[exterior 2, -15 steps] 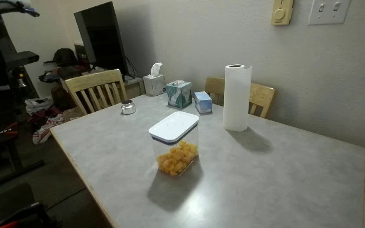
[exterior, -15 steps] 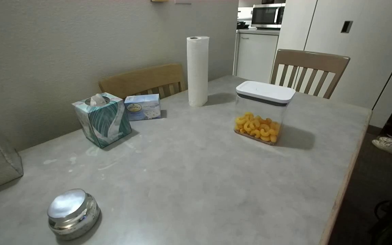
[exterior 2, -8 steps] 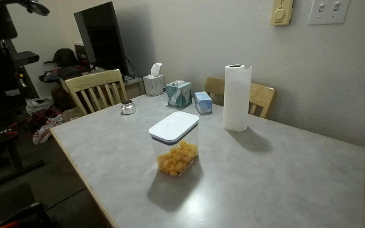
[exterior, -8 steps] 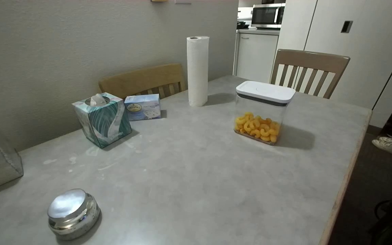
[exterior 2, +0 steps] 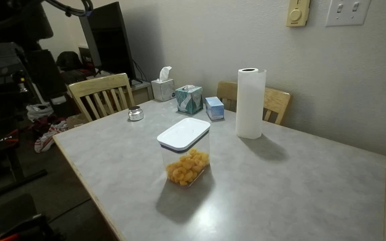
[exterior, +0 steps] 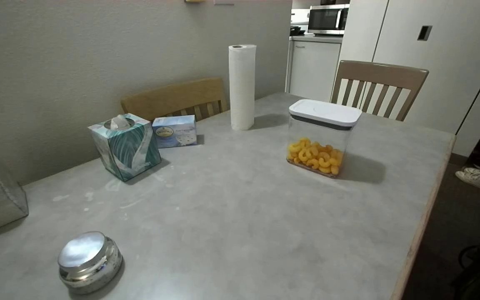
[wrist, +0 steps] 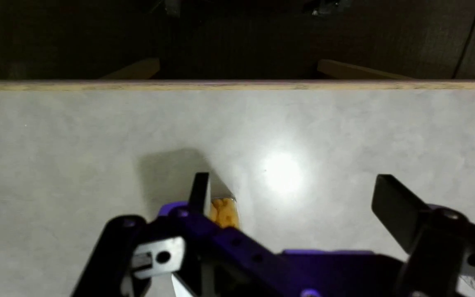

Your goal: Press the button atop the lid and then put the lid on the table

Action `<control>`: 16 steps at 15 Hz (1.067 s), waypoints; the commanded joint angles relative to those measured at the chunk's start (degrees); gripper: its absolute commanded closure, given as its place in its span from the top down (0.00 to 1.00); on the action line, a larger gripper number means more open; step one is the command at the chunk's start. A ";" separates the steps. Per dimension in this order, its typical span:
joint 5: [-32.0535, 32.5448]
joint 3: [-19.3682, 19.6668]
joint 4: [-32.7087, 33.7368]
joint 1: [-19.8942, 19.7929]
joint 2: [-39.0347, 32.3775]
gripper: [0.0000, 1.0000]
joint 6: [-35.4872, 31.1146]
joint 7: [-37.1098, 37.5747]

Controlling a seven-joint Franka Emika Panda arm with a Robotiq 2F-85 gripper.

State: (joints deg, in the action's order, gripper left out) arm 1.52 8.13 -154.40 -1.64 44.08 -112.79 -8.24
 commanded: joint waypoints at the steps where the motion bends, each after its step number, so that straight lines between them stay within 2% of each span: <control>1: -0.36 -0.44 0.35 -0.54 -0.42 1.00 0.10 -0.45; 3: -0.35 -0.46 0.55 -0.53 -0.63 1.00 0.10 -0.47; 5: 3.11 -0.97 0.07 -1.82 -1.89 1.00 -4.85 -0.94; 11: 16.37 2.03 0.67 -6.89 -10.47 1.00 -29.73 -3.93; 13: 16.50 4.31 2.44 -6.85 -14.53 1.00 -36.86 -6.55; 16: 9.98 9.77 5.64 -2.07 -20.16 1.00 -45.52 -13.71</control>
State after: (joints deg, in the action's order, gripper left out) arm 16.43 13.49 -153.11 -7.49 30.85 -152.09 -15.25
